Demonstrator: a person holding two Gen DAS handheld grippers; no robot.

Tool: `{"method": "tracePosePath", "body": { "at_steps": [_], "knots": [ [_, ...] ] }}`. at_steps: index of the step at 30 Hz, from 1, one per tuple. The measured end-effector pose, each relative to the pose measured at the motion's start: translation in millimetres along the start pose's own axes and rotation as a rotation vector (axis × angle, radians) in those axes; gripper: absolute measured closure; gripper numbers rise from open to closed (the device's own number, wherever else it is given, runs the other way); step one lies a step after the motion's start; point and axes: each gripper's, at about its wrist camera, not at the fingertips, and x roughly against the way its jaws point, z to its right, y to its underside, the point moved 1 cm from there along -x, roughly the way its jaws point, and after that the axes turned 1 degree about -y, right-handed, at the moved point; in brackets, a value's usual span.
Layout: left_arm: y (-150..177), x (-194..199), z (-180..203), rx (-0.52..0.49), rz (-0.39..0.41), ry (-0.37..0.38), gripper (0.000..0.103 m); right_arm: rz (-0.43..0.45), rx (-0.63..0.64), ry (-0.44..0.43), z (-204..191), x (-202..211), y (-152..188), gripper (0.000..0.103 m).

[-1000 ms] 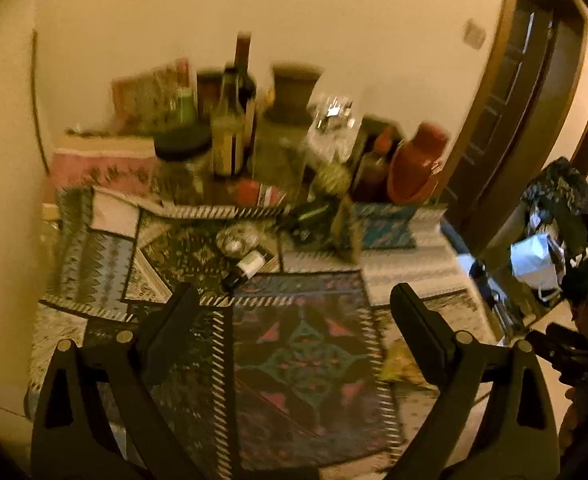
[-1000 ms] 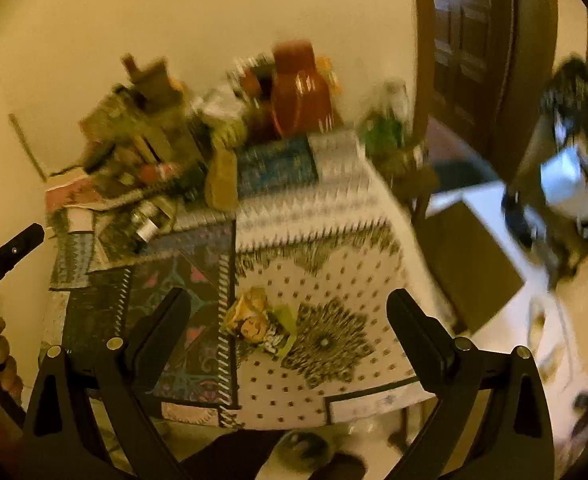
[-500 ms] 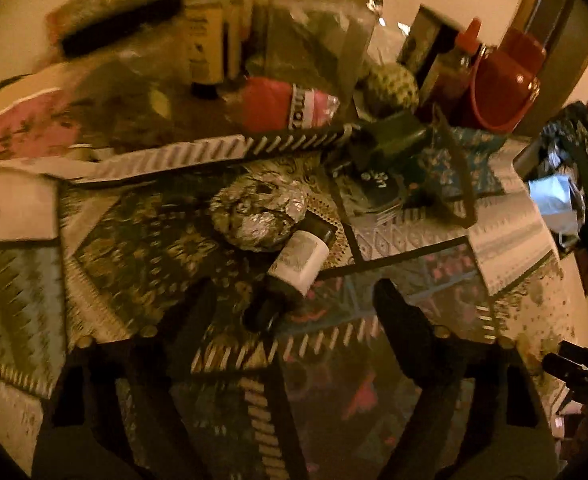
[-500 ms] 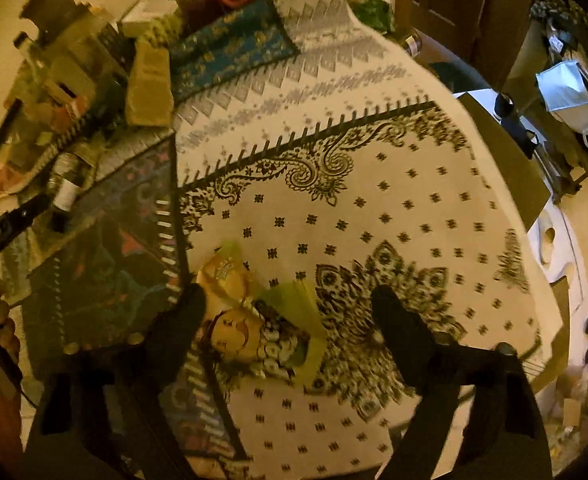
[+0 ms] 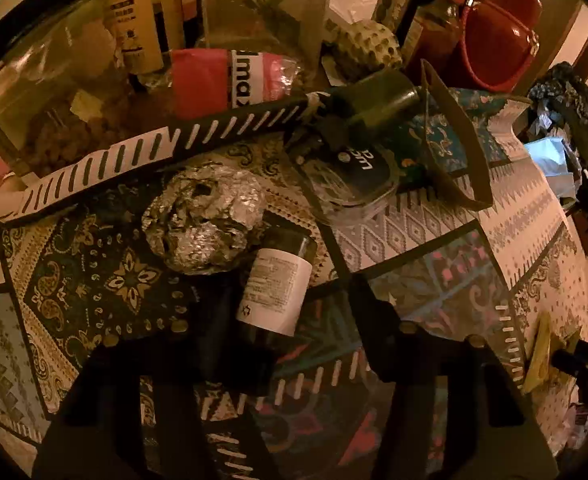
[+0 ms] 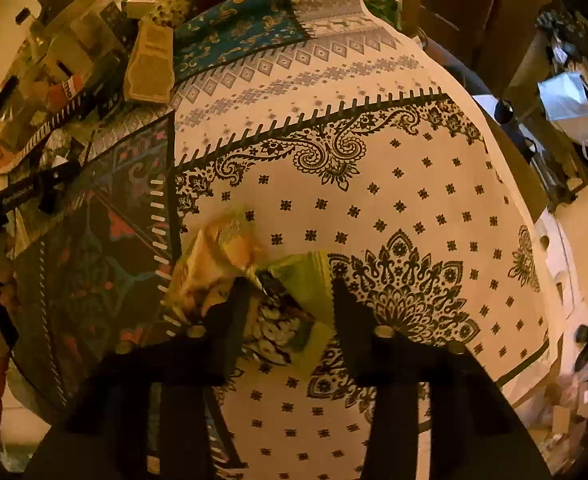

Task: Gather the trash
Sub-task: 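Grasp the small brown glass bottle with the left tool while the right tool grasps the snack wrapper, then lift the bottle and snack wrapper away from the table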

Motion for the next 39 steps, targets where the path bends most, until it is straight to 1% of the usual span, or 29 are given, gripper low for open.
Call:
{"method": "tracePosePath", "body": {
  "at_steps": [2,4,5,6,7,9,12,15,18,20,22,23,26,30,33,35,39],
  "knots": [
    [0.2,-0.7,6.3,-0.018,-0.003,-0.032,0.050,0.000,-0.007,-0.005,3.1,0.4,-0.1,0.077],
    [-0.9,-2.0,11.2,-0.032,-0.006,-0.070,0.053,0.000,-0.017,-0.022,5.7,0.0,-1.4,0.090],
    [-3.1,-4.4,13.7,-0.030,-0.007,-0.072,0.055,-0.004,-0.012,-0.026,5.8,-1.1,-3.1,0.095],
    [-4.9,-5.0,13.8,-0.022,-0.009,-0.075,0.062,-0.008,-0.005,-0.023,6.2,-2.0,-4.2,0.096],
    [-6.6,-4.9,13.5,-0.010,-0.013,-0.081,0.072,-0.011,-0.005,-0.029,7.0,-2.3,-5.2,0.097],
    [-10.4,-5.7,11.9,0.012,-0.035,-0.068,0.075,-0.017,-0.020,-0.049,9.2,-1.6,-5.8,0.098],
    [-8.6,-0.2,12.7,0.044,-0.064,-0.019,0.076,-0.019,-0.031,-0.077,11.8,3.1,-5.6,0.099],
    [-0.3,15.3,26.1,0.037,-0.049,-0.024,0.076,-0.004,-0.033,-0.094,16.2,13.7,-6.6,0.099],
    [8.4,38.7,41.0,0.054,-0.019,-0.001,0.076,0.022,-0.025,-0.101,20.7,25.6,-10.5,0.099],
    [13.4,57.9,49.8,0.081,0.012,0.023,0.076,0.046,-0.022,-0.109,25.3,36.8,-12.0,0.099],
    [19.2,82.8,62.7,0.106,0.060,0.041,0.076,0.082,-0.010,-0.118,29.2,51.8,-13.3,0.099],
    [20.0,90.3,68.4,0.112,0.076,0.044,0.076,0.101,-0.004,-0.122,32.2,60.4,-13.7,0.099],
    [26.4,129.9,87.4,0.128,0.148,0.052,0.076,0.154,0.015,-0.149,39.7,84.6,-16.3,0.099],
    [38.6,181.7,115.1,0.140,0.252,0.034,0.076,0.244,0.076,-0.171,43.8,119.5,-15.5,0.099],
    [49.8,218.0,134.1,0.173,0.331,0.019,0.076,0.316,0.141,-0.190,44.9,147.9,-11.4,0.099],
    [61.7,243.8,148.8,0.197,0.389,0.005,0.076,0.357,0.180,-0.208,47.6,165.3,-7.3,0.099],
    [86.3,285.7,172.0,0.236,0.475,-0.028,0.076,0.422,0.250,-0.259,51.7,199.3,3.1,0.099]
  ]
}}
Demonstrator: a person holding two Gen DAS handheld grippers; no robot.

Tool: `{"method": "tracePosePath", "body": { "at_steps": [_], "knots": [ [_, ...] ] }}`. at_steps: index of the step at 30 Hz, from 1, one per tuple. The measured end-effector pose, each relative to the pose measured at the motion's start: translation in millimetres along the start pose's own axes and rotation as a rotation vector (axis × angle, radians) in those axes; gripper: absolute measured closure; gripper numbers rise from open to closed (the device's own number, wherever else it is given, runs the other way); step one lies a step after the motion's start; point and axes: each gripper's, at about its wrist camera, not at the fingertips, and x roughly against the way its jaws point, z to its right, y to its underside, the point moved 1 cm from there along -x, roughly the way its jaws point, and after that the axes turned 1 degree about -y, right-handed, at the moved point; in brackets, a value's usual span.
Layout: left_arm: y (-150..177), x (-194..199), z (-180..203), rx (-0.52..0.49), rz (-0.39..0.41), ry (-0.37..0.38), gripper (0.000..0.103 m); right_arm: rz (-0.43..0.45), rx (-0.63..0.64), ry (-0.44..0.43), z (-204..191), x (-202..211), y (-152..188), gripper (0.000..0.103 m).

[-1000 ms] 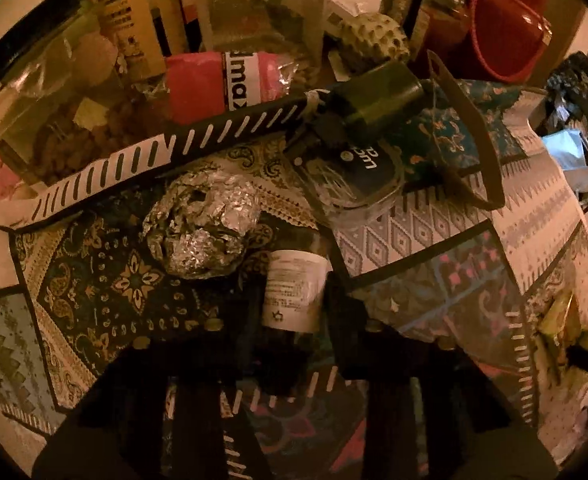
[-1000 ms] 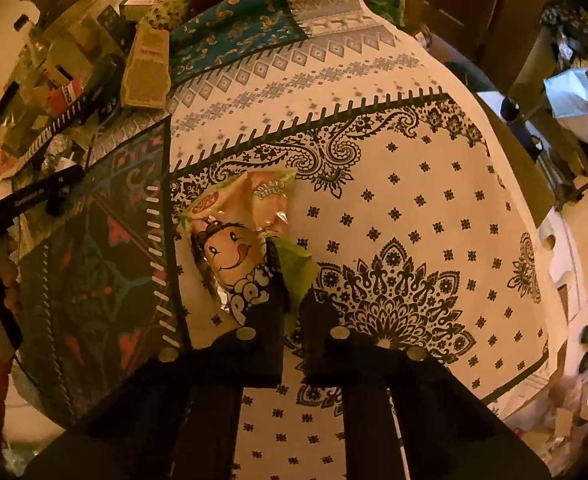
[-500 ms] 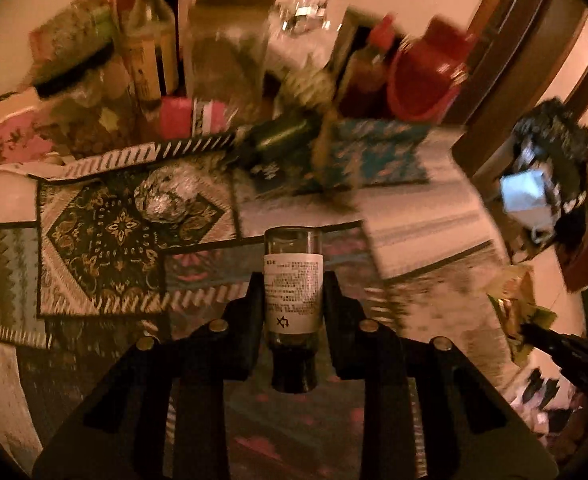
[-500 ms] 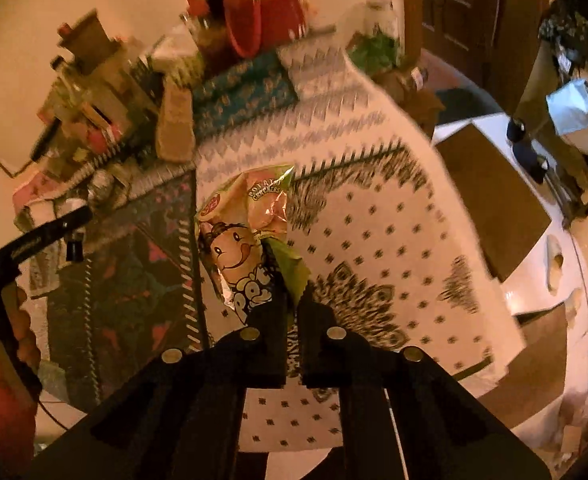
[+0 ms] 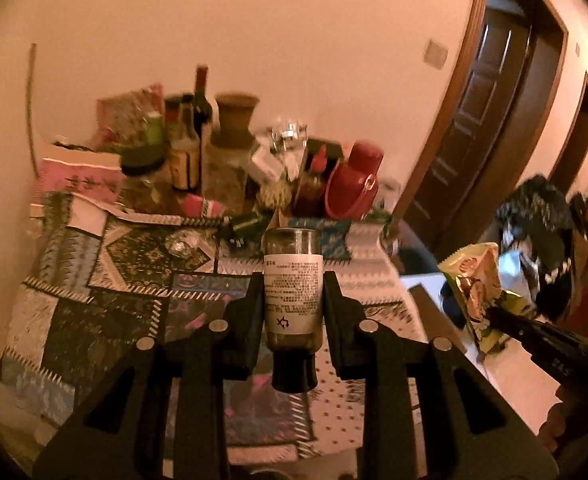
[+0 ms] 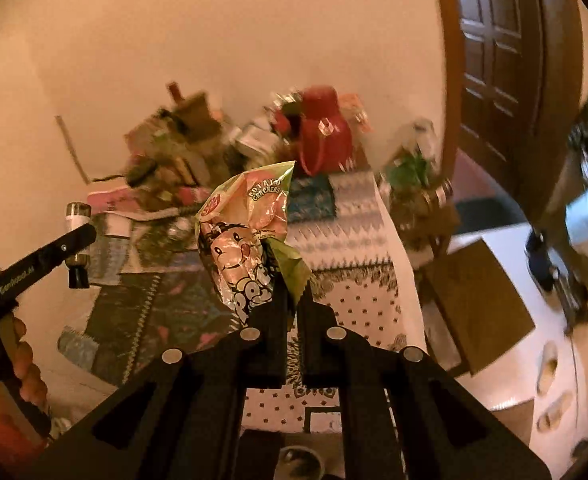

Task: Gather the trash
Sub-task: 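Lift the bottle and snack wrapper away from the table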

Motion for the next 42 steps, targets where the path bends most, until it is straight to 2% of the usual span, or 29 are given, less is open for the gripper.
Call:
{"method": "tracePosePath", "body": {
  "at_steps": [4,9,18,25,32,42],
  "knots": [
    [9.6,48.9,15.7,0.012,0.072,-0.027,0.076,0.057,0.057,-0.041,-5.9,31.6,-2.1,0.099],
    [19.2,98.2,26.2,-0.021,0.146,-0.055,0.076,0.119,0.085,-0.081,-18.2,67.4,1.8,0.099],
    [44.5,177.8,16.0,-0.049,0.240,0.001,0.076,0.221,0.109,-0.102,-64.0,123.6,28.7,0.099],
    [77.8,236.5,-14.7,-0.097,0.233,0.030,0.076,0.253,0.065,-0.092,-106.8,160.3,72.1,0.099],
    [126.2,296.4,-49.5,-0.129,0.227,0.042,0.076,0.267,0.035,-0.069,-148.2,191.3,125.9,0.099],
    [168.3,326.7,-65.7,-0.135,0.161,0.101,0.076,0.208,0.015,-0.019,-168.6,212.1,173.8,0.099]
  ]
}}
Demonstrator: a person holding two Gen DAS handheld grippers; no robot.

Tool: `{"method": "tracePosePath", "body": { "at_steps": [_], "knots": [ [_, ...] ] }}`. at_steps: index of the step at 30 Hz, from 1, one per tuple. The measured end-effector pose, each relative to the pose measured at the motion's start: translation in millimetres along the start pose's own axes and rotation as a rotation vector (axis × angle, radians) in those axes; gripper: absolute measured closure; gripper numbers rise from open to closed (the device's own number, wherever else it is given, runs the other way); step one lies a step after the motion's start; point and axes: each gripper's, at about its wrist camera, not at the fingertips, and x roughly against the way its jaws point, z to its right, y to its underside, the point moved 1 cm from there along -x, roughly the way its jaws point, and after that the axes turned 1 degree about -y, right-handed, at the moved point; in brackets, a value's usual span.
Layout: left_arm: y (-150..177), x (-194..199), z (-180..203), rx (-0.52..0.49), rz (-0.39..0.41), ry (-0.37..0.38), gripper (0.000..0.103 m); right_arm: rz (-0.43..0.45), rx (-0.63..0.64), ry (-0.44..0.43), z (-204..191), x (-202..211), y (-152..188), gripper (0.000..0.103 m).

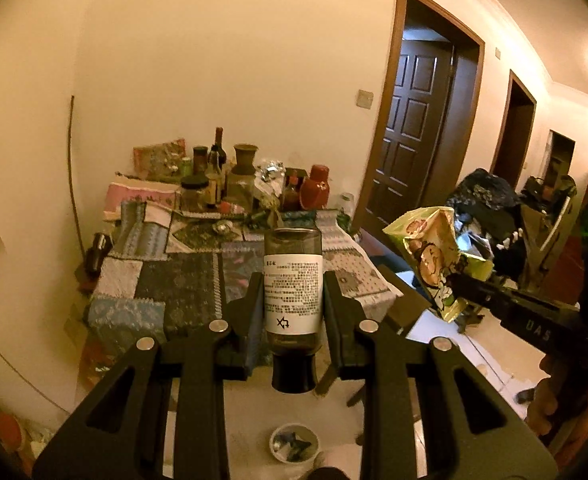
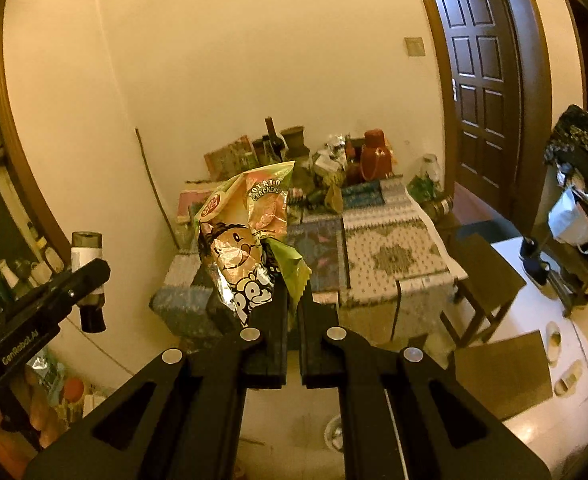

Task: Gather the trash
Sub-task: 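Lift the bottle and snack wrapper away from the table, then lower the bottle and wrapper over the white bin and open both tools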

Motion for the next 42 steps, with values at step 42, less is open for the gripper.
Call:
{"method": "tracePosePath", "body": {
  "at_steps": [42],
  "knots": [
    [358.3,-343.0,-8.8,0.136,-0.617,-0.067,0.076,-0.649,-0.008,0.068,166.8,-287.6,291.7,0.099]
  ]
}}
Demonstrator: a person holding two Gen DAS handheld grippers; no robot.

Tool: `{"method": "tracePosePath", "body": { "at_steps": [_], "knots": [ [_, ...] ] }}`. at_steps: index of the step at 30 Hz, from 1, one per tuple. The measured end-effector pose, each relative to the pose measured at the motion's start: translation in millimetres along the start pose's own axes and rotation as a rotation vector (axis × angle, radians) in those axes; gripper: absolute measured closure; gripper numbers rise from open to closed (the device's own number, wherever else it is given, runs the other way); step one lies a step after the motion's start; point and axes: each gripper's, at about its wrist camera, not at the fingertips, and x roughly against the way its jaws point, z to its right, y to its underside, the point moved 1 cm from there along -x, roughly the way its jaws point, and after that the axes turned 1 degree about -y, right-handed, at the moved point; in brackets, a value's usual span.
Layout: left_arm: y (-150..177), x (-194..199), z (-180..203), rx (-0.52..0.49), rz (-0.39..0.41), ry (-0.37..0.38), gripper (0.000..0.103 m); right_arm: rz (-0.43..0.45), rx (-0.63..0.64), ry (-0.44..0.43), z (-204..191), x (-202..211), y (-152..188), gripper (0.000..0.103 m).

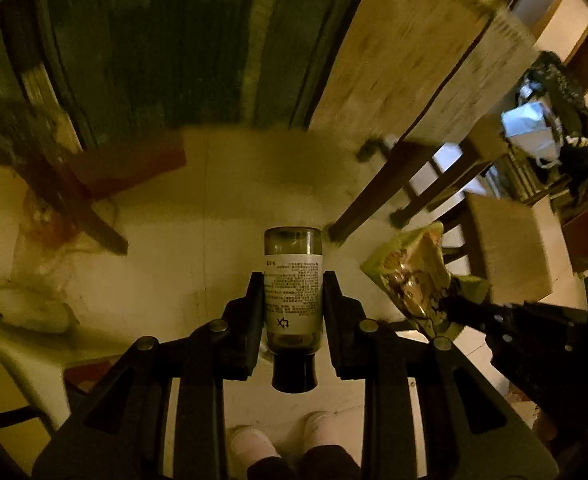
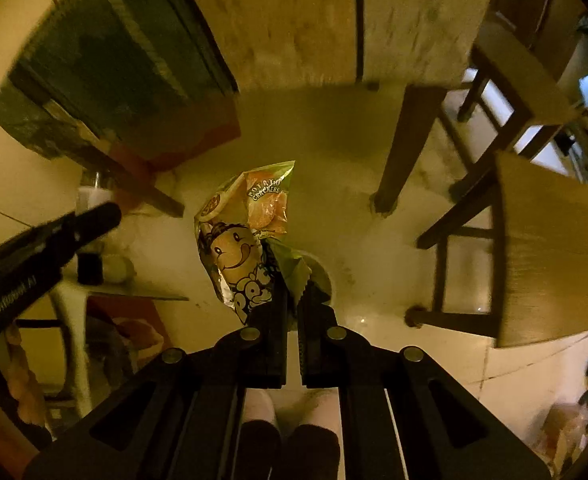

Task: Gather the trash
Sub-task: 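Lower the bottle and wrapper over the white bin and open both tools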

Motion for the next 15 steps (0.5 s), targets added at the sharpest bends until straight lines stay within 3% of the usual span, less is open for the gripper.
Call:
{"method": "tracePosePath", "body": {
  "at_steps": [8,9,12,15],
  "knots": [
    [39.0,-89.4,-26.8,0.046,-0.083,-0.004,0.076,-0.039,0.031,-0.017,1.4,-94.7,15.0,0.097],
    [41.5,-96.3,-28.1,0.050,-0.089,-0.001,0.076,-0.050,0.029,-0.025,2.6,-102.2,16.0,0.093],
    [54.2,-115.8,-30.1,0.064,-0.105,0.003,0.076,-0.108,0.006,-0.029,10.1,-126.5,25.1,0.054],
    [63.4,-128.5,-29.4,0.086,-0.126,0.021,0.076,-0.098,-0.036,0.001,20.4,-133.9,33.6,0.051]
  ]
}}
